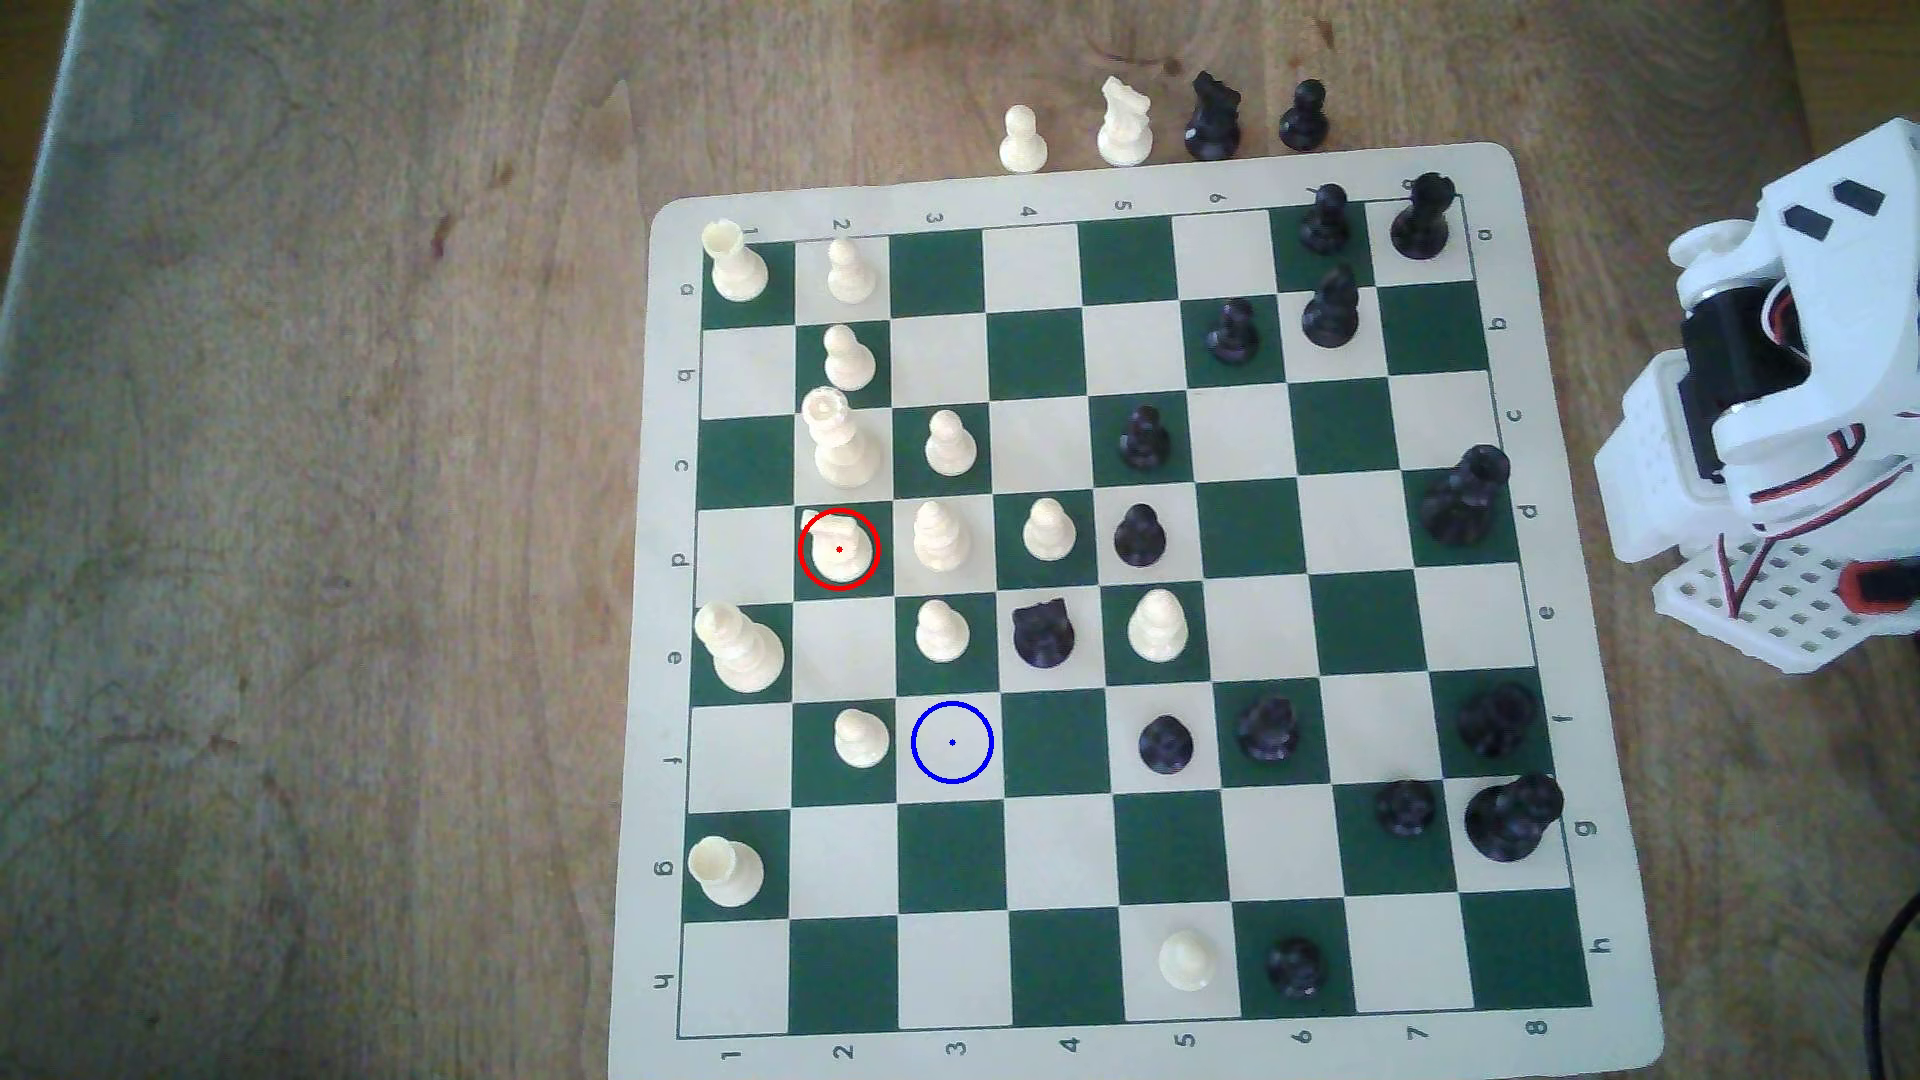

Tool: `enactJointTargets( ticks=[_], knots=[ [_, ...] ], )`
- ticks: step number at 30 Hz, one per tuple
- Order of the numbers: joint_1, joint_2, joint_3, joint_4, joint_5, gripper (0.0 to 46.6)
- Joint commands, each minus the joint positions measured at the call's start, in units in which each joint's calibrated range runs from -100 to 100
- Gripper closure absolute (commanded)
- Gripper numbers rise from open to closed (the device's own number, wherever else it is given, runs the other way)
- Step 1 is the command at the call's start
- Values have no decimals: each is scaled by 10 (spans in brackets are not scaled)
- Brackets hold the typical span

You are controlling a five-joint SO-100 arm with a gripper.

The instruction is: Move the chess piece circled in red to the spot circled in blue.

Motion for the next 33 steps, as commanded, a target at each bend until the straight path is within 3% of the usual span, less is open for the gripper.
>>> enactJointTargets(
  ticks=[1,9,18,29,33],
  knots=[
    [40,-1,12,-8,1,464],
    [76,-1,-8,183,1,464],
    [105,-1,-144,779,-2,464],
    [146,0,-238,1194,-4,464],
    [118,60,-293,1323,-14,464]
  ],
)
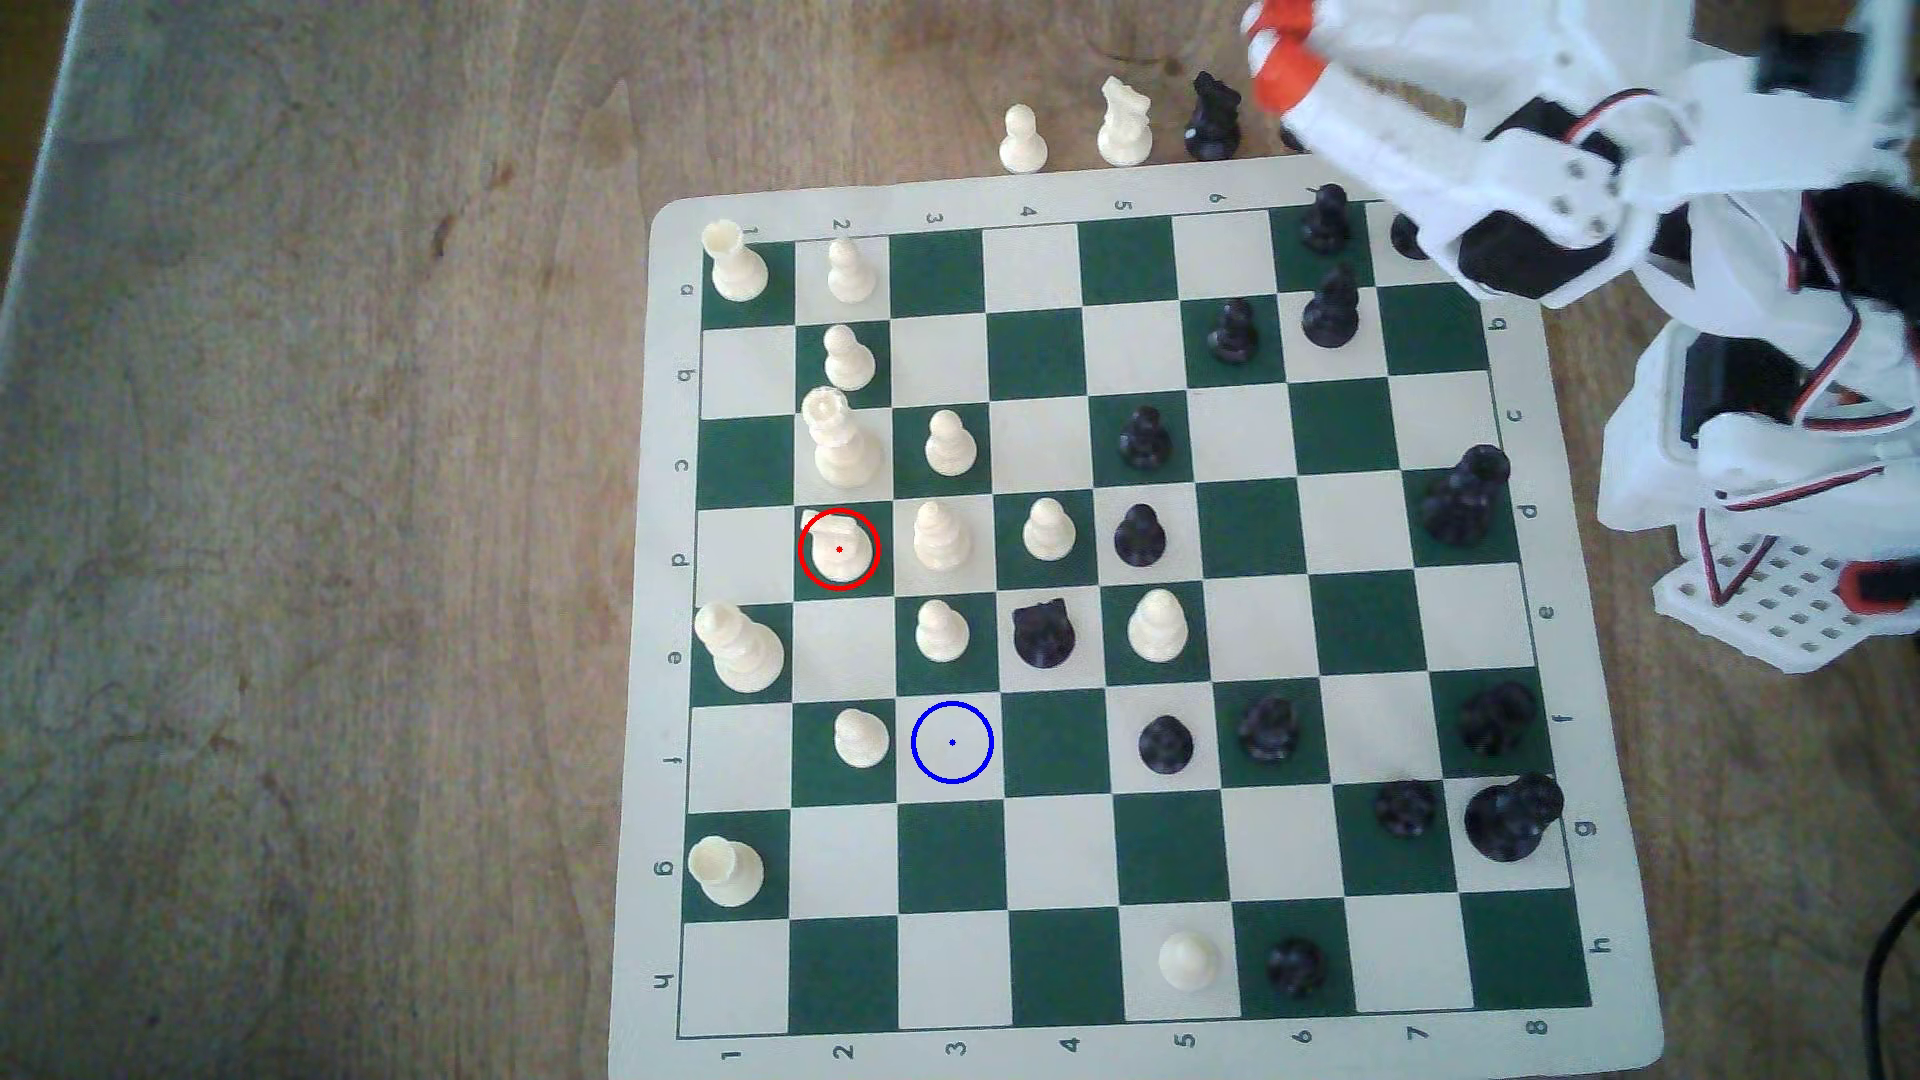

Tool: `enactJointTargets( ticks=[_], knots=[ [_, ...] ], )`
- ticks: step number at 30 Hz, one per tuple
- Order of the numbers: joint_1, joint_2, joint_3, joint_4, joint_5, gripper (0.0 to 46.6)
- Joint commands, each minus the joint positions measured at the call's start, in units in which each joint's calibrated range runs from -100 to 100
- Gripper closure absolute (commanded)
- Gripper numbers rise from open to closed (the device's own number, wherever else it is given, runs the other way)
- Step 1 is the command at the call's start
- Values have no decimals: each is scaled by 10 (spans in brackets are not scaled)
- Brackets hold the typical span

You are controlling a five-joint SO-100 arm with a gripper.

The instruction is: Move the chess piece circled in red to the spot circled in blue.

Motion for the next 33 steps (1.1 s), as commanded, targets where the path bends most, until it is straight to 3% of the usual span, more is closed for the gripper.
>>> enactJointTargets(
  ticks=[1,4,5,11,19,26,29,33],
  knots=[
    [-30,68,-104,112,-14,464],
    [-57,169,-186,140,-54,464],
    [-66,205,-214,161,-52,441],
    [-90,351,-268,146,-72,449],
    [-104,506,-331,125,-93,383],
    [-127,631,-407,123,-94,358],
    [-140,664,-421,123,-85,350],
    [-137,710,-456,118,-56,343]
  ],
)
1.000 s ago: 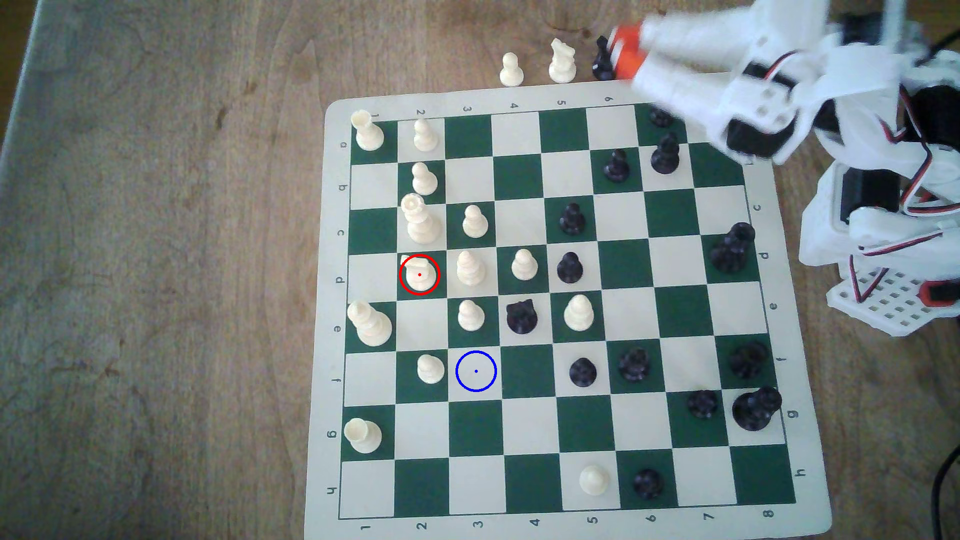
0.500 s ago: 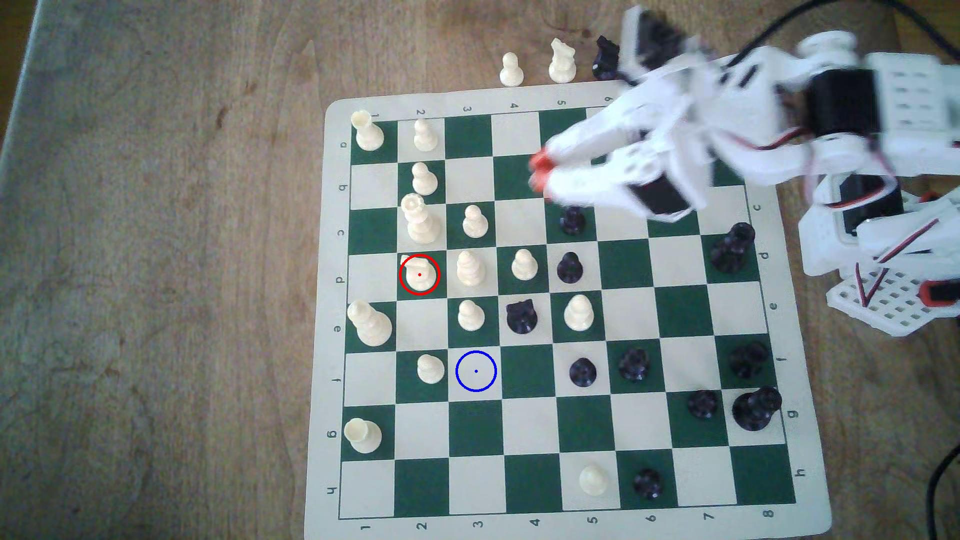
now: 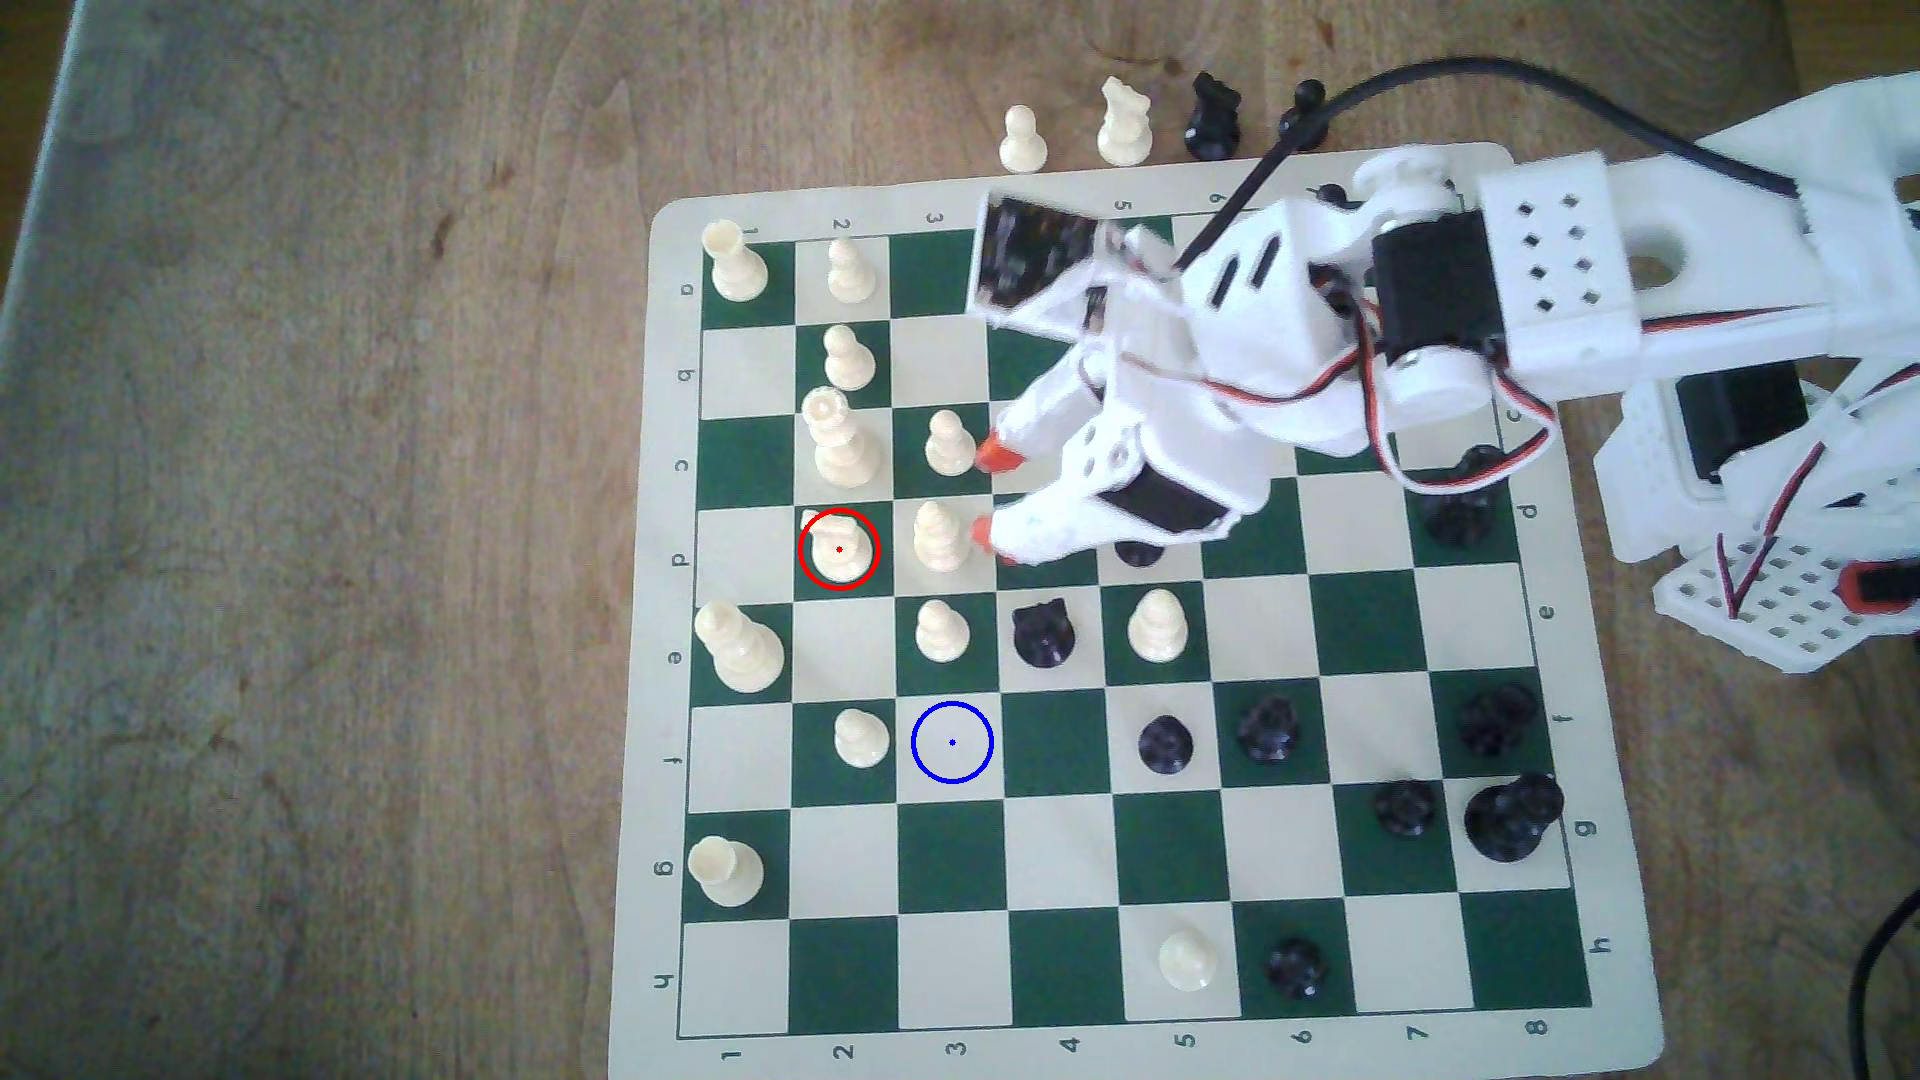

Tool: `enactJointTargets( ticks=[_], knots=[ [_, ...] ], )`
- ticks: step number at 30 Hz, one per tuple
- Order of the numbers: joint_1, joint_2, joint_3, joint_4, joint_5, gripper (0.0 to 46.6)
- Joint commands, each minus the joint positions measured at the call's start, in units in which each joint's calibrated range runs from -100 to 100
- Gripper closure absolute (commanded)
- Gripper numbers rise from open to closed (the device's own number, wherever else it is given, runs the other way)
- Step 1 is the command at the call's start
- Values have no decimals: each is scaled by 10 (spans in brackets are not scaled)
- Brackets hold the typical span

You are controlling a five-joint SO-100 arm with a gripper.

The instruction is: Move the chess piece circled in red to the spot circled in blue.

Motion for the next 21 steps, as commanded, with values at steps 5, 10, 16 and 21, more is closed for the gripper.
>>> enactJointTargets(
  ticks=[5,10,16,21],
  knots=[
    [13,65,-111,-13,57,336],
    [17,113,-156,-6,48,330],
    [15,164,-183,-15,45,336],
    [24,208,-198,-31,41,342]
  ],
)
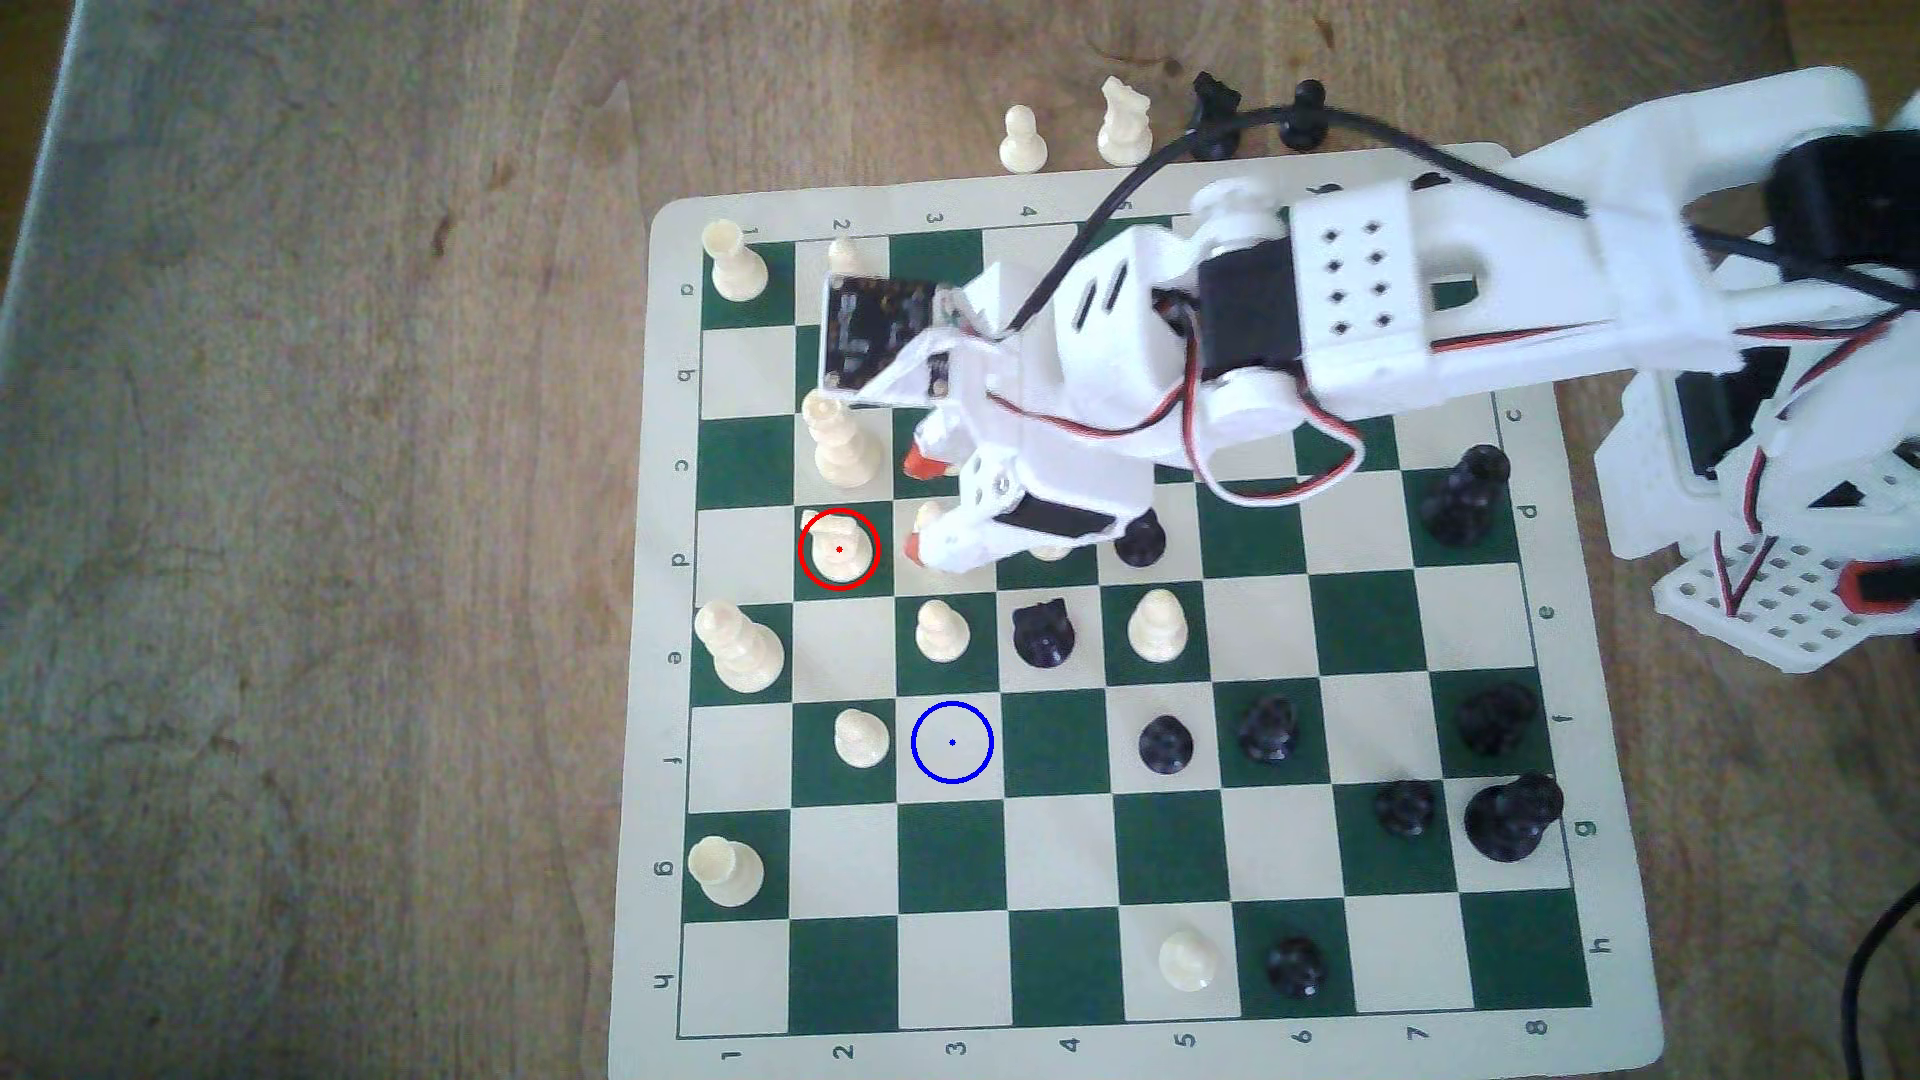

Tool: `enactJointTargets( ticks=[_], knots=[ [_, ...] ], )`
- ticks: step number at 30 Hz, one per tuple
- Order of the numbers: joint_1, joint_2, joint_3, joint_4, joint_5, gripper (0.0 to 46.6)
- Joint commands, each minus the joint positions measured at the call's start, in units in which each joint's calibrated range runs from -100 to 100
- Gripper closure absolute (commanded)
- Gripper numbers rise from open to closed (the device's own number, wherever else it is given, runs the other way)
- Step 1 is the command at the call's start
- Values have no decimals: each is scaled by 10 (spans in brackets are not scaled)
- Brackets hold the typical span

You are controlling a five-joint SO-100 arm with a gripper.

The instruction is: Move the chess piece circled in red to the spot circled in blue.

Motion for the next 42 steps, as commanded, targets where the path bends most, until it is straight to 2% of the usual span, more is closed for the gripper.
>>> enactJointTargets(
  ticks=[1,10,12,16,42],
  knots=[
    [10,12,-67,-26,-3,342],
    [13,67,-136,-34,-14,337],
    [13,82,-150,-33,-29,337],
    [13,99,-167,-25,-40,333],
    [11,205,-263,-6,-44,335]
  ],
)
